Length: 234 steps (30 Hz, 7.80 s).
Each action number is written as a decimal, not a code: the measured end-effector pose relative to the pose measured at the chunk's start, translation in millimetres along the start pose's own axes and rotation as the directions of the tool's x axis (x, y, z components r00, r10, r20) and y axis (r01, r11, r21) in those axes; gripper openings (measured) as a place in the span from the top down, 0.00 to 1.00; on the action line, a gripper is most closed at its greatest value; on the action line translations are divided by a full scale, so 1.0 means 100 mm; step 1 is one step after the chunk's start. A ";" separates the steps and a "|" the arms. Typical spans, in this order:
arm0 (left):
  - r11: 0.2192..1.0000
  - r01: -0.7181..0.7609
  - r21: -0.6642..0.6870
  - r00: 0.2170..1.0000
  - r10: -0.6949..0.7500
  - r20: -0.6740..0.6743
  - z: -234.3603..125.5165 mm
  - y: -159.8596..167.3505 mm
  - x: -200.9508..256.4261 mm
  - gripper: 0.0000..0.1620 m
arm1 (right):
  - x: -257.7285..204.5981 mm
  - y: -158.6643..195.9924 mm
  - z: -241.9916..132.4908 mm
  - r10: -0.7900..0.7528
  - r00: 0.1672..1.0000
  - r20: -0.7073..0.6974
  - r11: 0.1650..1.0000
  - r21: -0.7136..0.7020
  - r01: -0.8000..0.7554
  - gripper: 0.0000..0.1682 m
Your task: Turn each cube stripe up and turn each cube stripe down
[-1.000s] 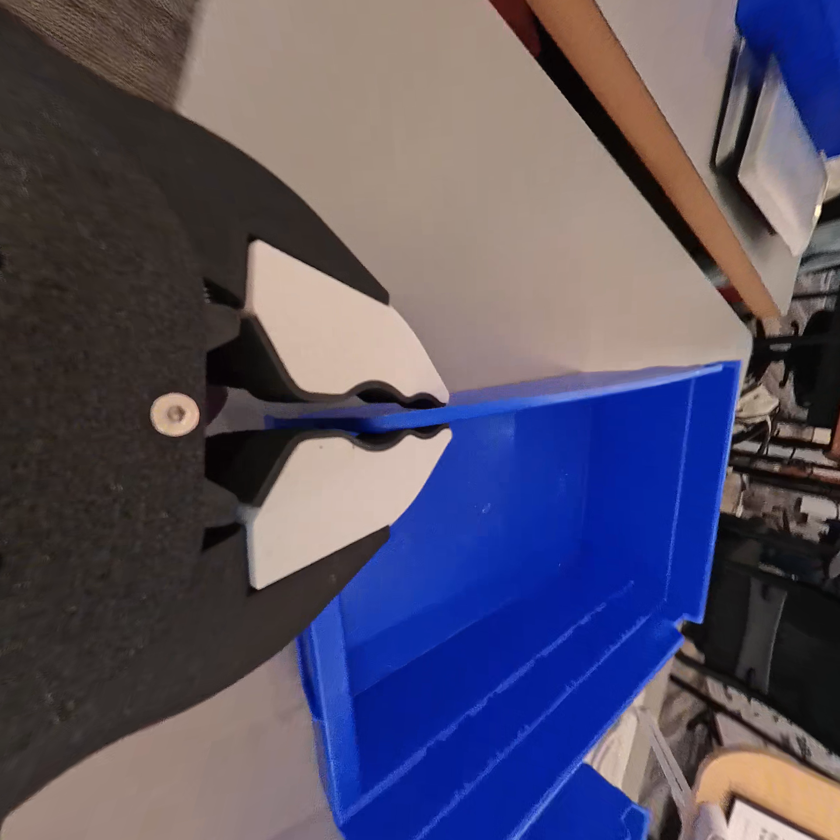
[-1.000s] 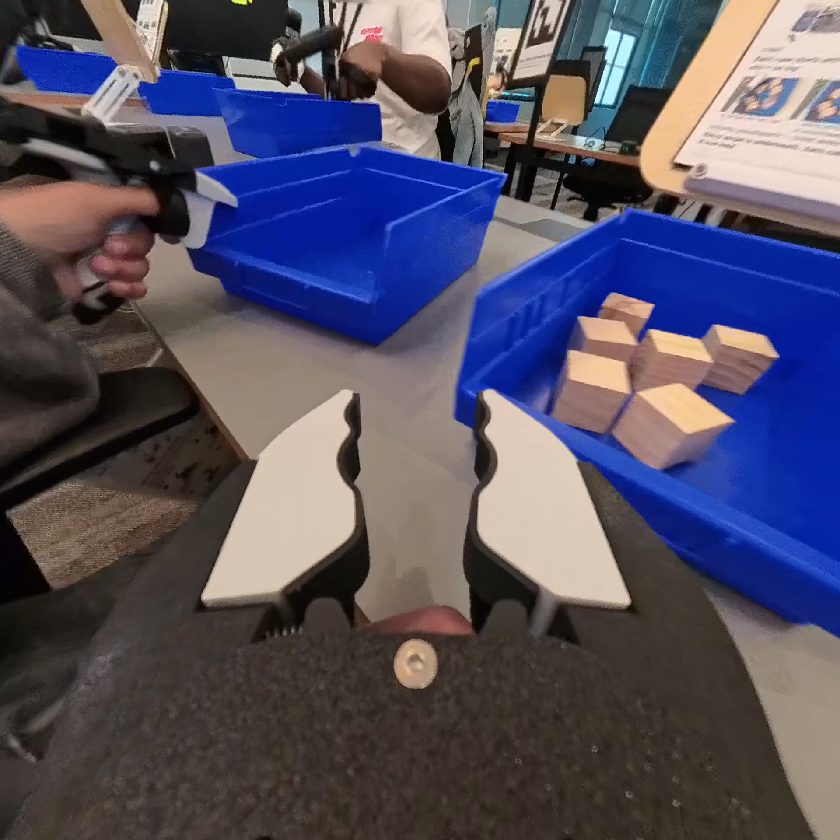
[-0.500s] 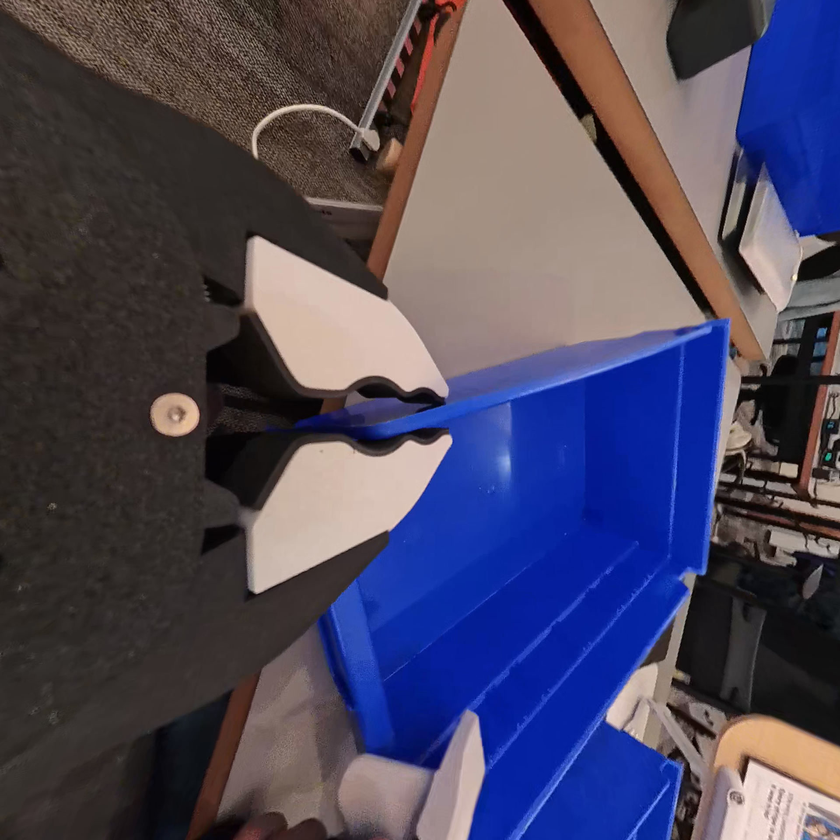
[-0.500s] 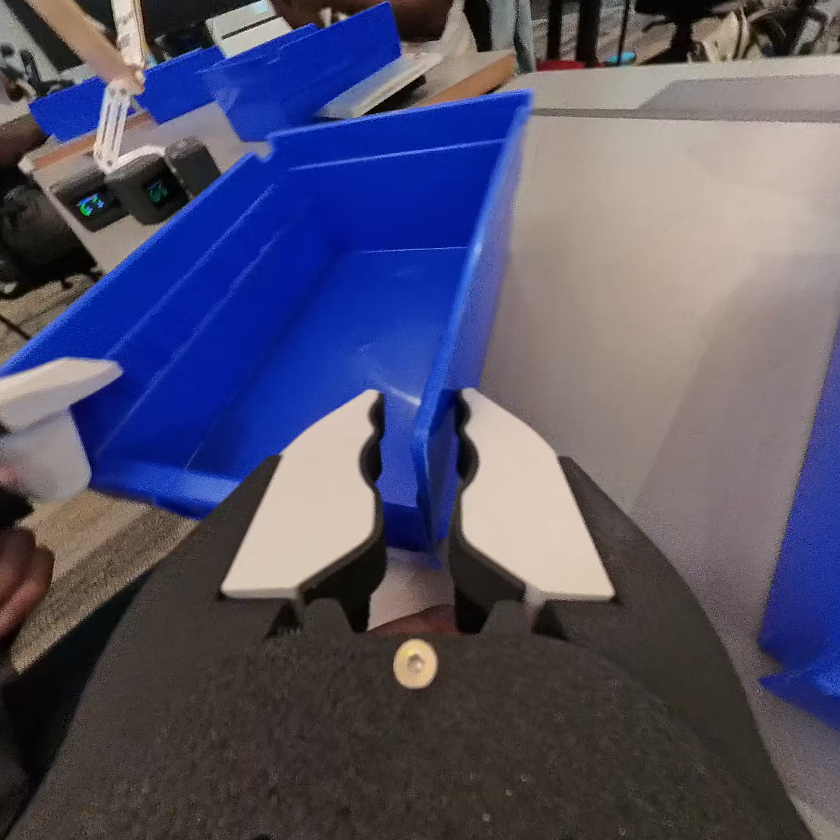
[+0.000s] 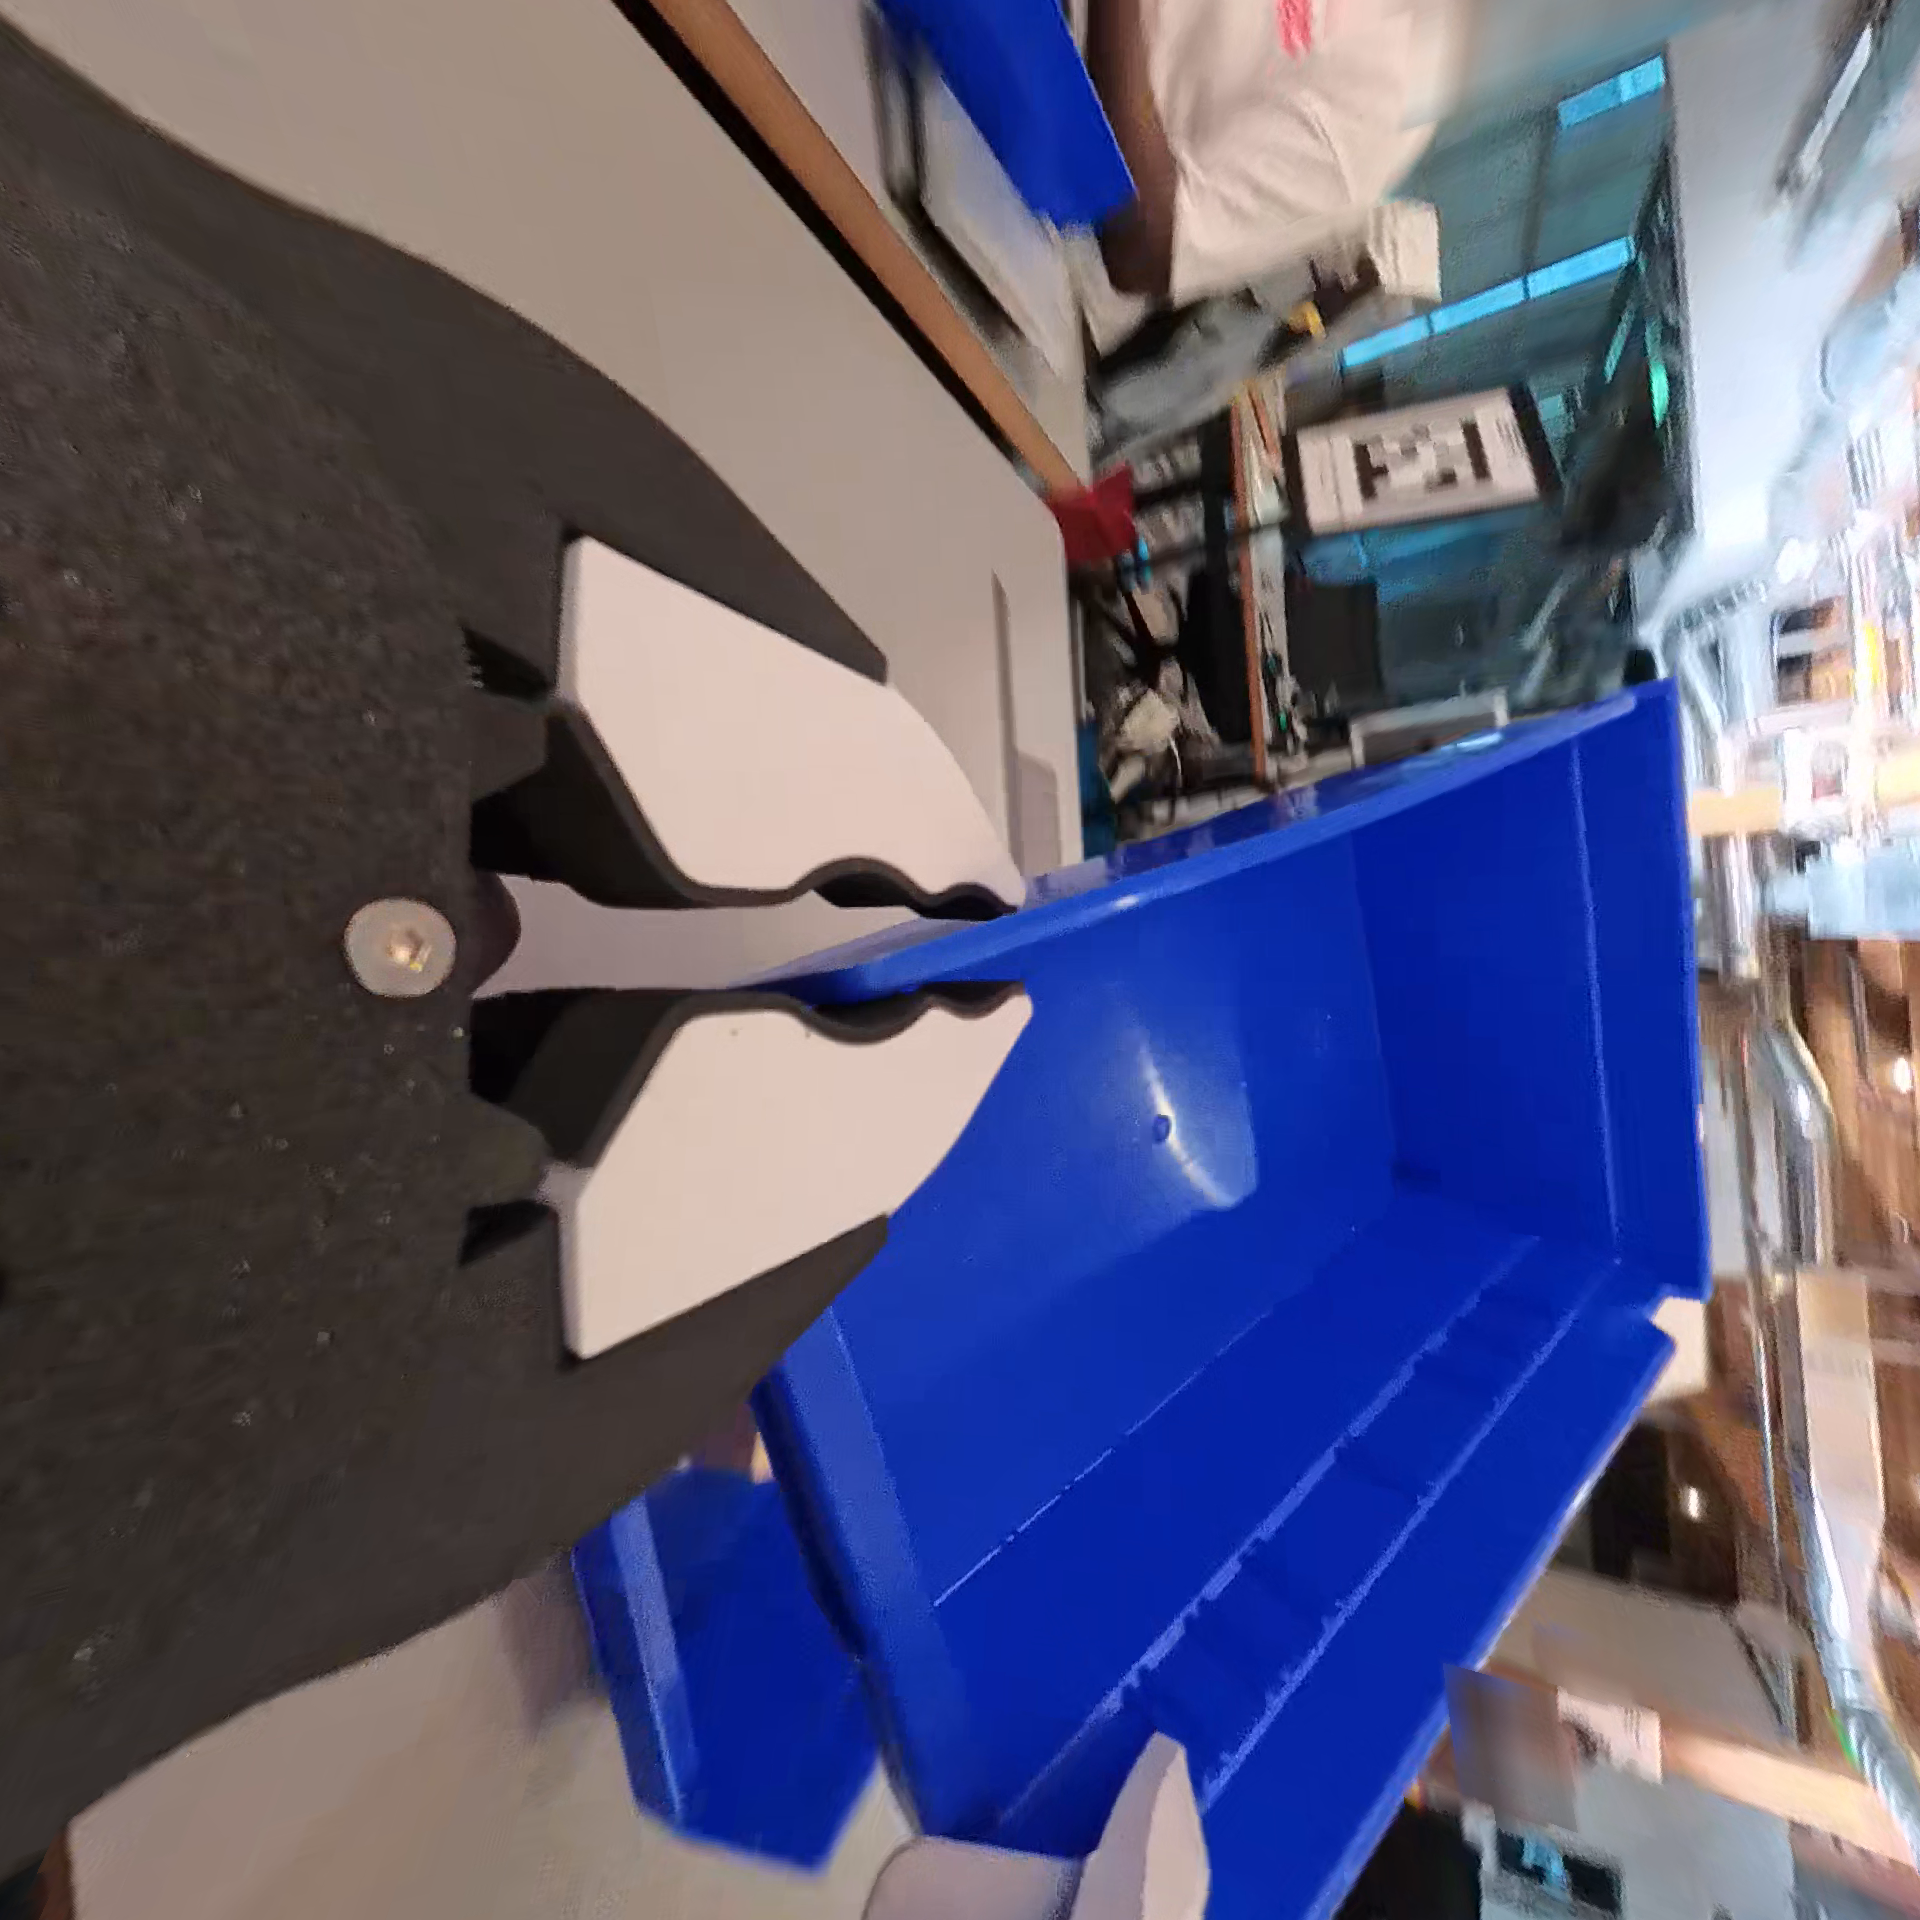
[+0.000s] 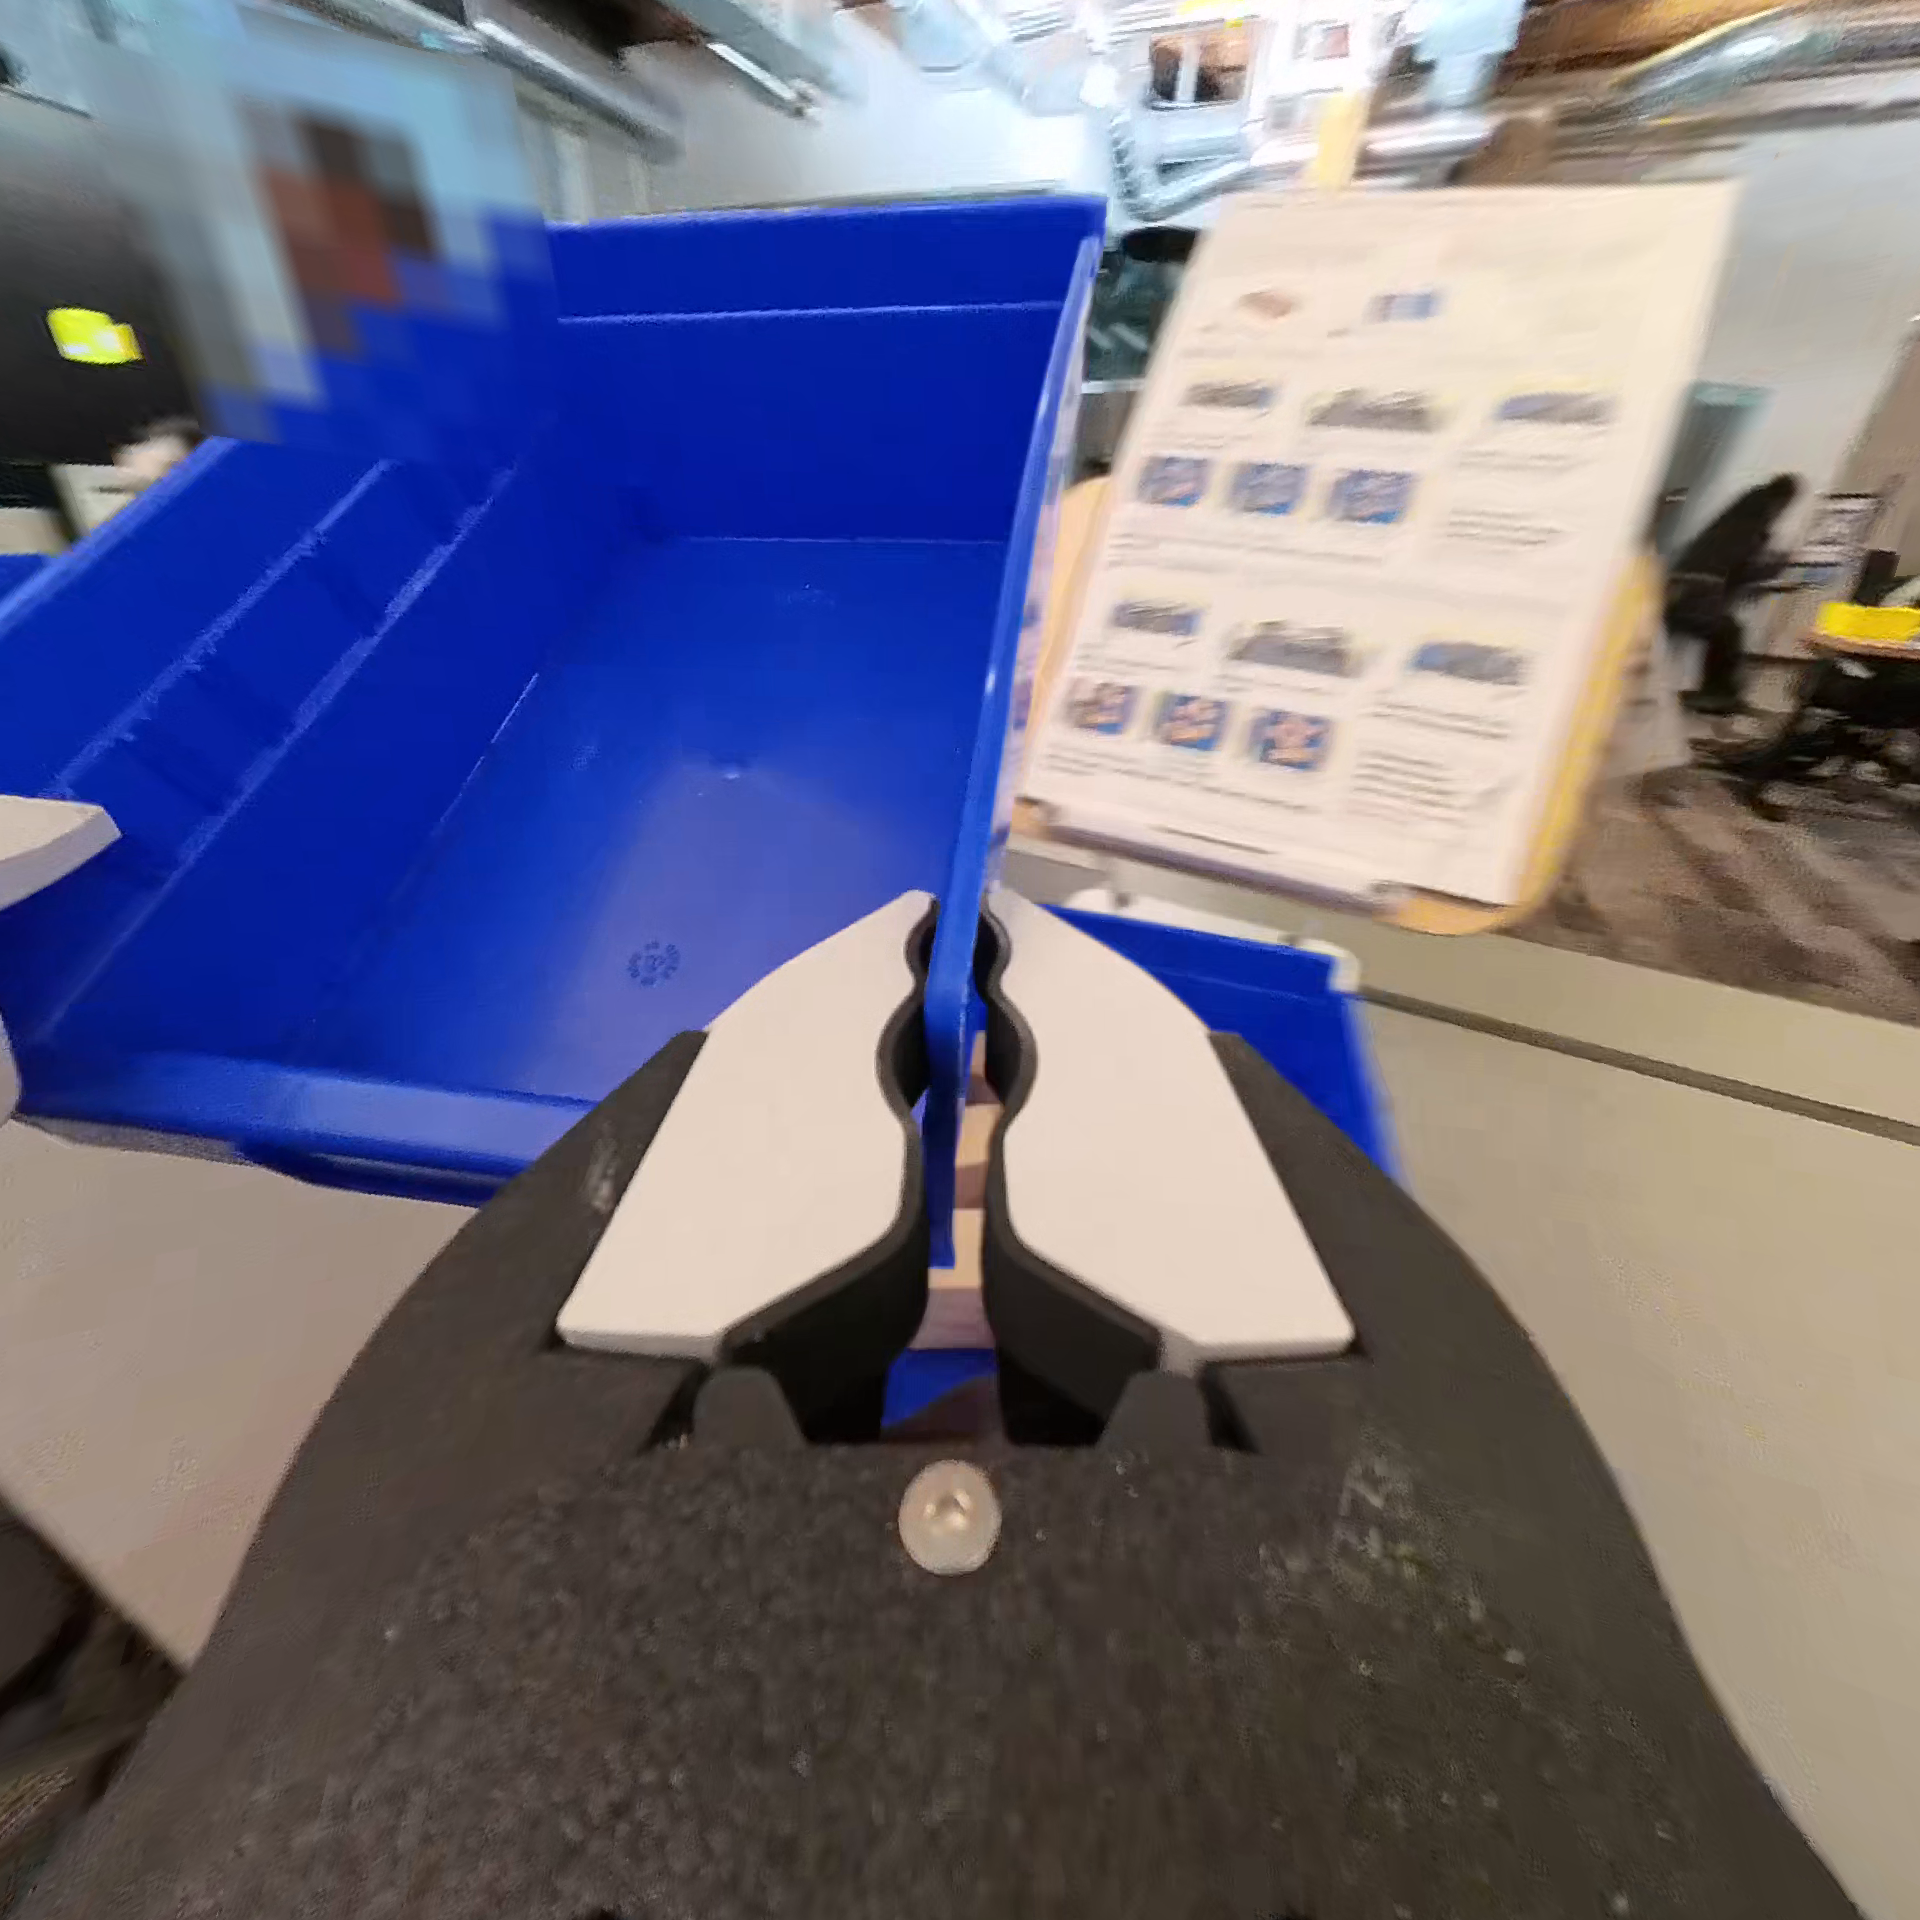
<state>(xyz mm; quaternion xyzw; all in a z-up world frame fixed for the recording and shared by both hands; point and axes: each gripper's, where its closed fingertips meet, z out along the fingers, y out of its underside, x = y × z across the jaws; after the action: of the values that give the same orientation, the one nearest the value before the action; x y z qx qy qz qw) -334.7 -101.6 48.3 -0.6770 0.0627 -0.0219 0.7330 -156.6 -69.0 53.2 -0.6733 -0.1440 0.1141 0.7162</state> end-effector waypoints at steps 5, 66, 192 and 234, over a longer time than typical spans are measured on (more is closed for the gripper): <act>0.994 -0.094 -0.061 0.974 0.079 -0.213 0.68 -0.07 1.50 0.94 | 1.53 -0.05 -0.53 -0.009 0.969 -0.249 0.999 -0.048 -0.003 0.98; 0.850 0.144 -0.507 0.987 -0.158 0.015 1.07 1.71 0.87 0.97 | 1.12 1.68 0.10 0.046 0.960 -0.278 0.943 -0.305 -0.134 0.98; 0.739 0.265 -0.619 0.216 -0.672 -0.709 1.45 0.28 1.42 0.73 | 0.41 0.85 0.49 0.754 0.346 0.559 0.651 -0.563 -0.509 0.61; 0.846 -0.222 -0.486 0.717 -0.196 -0.669 0.62 1.75 1.63 0.69 | 3.93 1.62 -0.46 -0.208 0.919 -0.334 0.559 -0.812 -0.168 0.73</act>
<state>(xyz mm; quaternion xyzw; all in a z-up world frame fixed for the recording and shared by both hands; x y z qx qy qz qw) -174.6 -45.5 -131.2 -0.7934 0.3420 -0.2510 0.4365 231.8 39.9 -90.3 -0.9362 -0.0416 -0.1128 0.3302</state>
